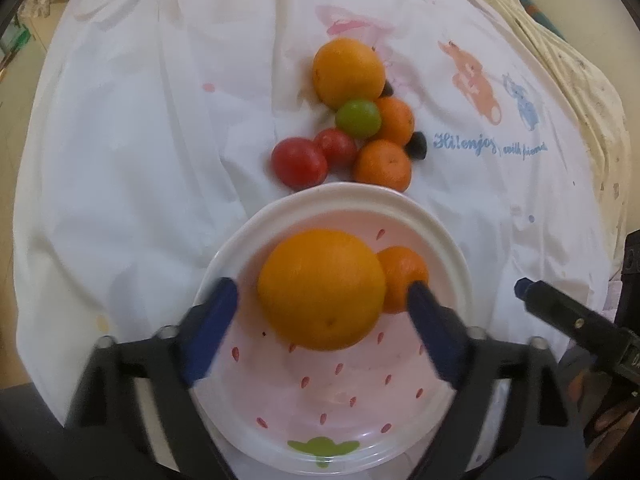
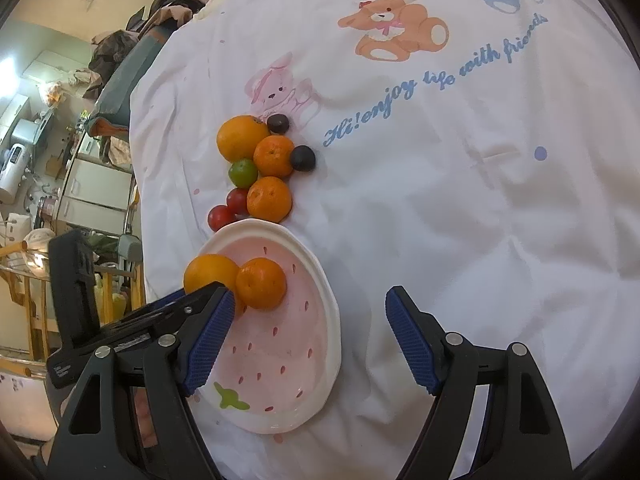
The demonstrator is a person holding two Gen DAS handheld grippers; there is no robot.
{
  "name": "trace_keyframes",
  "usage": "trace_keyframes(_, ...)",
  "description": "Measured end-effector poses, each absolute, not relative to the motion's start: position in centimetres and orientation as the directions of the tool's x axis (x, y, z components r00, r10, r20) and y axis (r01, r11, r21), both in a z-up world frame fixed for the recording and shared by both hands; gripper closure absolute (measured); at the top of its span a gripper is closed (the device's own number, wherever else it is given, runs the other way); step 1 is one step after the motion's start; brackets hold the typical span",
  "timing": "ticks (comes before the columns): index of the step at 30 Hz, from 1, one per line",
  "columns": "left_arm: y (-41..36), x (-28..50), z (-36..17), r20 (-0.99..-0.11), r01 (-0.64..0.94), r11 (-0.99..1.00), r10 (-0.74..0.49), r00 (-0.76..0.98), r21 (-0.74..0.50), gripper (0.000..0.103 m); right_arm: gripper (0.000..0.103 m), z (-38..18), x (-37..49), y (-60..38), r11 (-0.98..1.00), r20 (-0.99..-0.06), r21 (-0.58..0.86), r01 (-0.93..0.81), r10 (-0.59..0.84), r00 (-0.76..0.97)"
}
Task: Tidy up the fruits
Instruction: 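Move both open tools back from the plate toward the fruit pile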
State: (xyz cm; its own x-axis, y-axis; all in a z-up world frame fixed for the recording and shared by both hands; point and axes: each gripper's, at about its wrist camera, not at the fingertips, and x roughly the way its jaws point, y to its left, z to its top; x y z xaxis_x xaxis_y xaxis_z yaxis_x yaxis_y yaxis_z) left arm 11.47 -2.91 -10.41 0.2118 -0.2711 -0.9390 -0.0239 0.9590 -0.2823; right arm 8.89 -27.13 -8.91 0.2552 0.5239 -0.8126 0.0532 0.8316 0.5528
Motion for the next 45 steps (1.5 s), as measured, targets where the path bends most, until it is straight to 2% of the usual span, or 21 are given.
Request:
trace_keyframes(14,-3.1,10.2,-7.8,-0.914,0.020,0.962,-0.265,0.306,-0.272,0.013,0.023,-8.9,9.3,-27.2,0.849,-0.823,0.527,0.041,0.498,0.275)
trace_keyframes(29,-0.3,10.8,-2.0,-0.865,-0.058,0.981,-0.133,0.484,-0.183,0.013,0.023,-4.9,9.6,-27.7,0.824,-0.775,0.566,0.007,0.529,0.345)
trace_keyframes(35,0.7,12.1,-1.5,-0.867,-0.069,0.985,-0.104,0.488,-0.158,0.013,0.023,-3.2,11.3,-27.1,0.841,-0.780,0.540,-0.026,0.512,0.359)
trace_keyframes(41,1.3,13.9,-1.4,-0.871,-0.091,0.991,-0.041,0.490,-0.098,0.013,0.023,-3.5,13.1,-26.2,0.843,-0.790,0.536,-0.036,0.517,0.329)
trace_keyframes(45,1.3,15.2,-1.3,-0.876,-0.077,0.992,-0.048,0.479,-0.097,0.013,0.023,-4.2,14.8,-25.7,0.849,-0.806,0.527,-0.039,0.513,0.295)
